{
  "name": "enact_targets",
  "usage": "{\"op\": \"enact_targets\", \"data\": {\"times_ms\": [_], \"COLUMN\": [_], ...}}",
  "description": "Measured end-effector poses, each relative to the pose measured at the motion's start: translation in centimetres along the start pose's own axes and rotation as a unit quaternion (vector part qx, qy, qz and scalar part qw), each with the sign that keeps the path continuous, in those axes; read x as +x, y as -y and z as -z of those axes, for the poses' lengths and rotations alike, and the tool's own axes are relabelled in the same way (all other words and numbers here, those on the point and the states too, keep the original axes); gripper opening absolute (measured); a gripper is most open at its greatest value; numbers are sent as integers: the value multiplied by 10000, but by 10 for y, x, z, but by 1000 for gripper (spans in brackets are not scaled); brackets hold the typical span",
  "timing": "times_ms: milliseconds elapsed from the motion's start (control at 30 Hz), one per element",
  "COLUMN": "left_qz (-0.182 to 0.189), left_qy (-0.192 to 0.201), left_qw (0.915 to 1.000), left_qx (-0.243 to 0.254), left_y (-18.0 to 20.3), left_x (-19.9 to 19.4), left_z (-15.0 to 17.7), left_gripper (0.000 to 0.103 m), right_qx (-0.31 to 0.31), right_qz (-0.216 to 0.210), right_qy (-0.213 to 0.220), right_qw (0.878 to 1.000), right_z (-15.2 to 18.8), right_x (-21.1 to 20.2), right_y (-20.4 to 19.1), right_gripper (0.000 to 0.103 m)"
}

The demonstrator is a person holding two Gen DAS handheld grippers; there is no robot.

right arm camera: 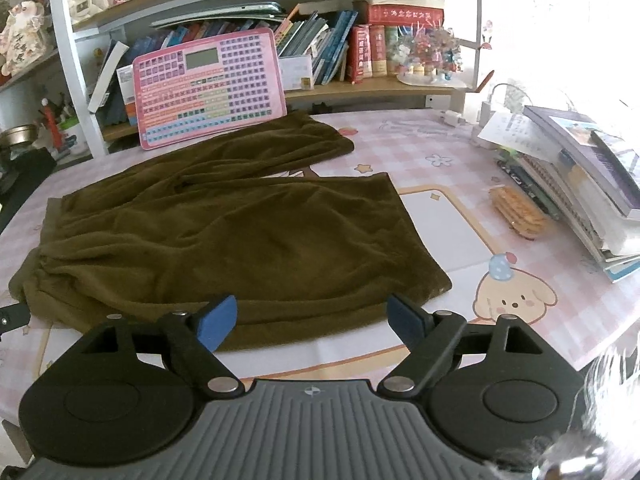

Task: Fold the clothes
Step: 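Open both grippers and release the flattened garment on the mat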

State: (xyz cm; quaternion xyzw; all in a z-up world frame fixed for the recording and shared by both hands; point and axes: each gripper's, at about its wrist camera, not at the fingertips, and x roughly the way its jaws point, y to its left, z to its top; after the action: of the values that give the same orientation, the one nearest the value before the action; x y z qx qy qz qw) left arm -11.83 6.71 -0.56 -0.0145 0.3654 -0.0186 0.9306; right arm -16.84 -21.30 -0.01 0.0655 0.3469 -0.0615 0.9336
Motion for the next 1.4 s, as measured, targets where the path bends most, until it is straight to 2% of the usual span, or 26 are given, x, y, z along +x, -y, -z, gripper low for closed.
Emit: {"op": "enact_targets", "data": {"times_ms": [300,467,667,1067,1267,1400], "left_qz": [-7,-20,-6,147,97,51], "left_qy": [8,36,104,38,69,-6], "left_qw": [9998,9996,9993,9993,9994,9995], "left_qx": [199,269,346,348,329,300], "left_y": [6,7,8,15,17,19], "left_x": [-2,-4,-5,0,0,6], "left_z": [2,4,5,6,3,0], "left_gripper": [91,92,92,92,92,92], "right_qx": [-88,-108,-184,-366,-383,-297], "right_qz": [58,87,41,138,27,-162], "right_qy": [5,-7,-57,-164,-78,-177], "right_qw": [9999,9999,9998,9991,9992,9993], "right_z": [3,4,3,5,-1,-10], "right_x": [-7,-7,-6,-8,-9,-2], "right_y": [-4,-7,-12,-11,-7,0], "right_gripper": [83,90,94,94,94,94]}}
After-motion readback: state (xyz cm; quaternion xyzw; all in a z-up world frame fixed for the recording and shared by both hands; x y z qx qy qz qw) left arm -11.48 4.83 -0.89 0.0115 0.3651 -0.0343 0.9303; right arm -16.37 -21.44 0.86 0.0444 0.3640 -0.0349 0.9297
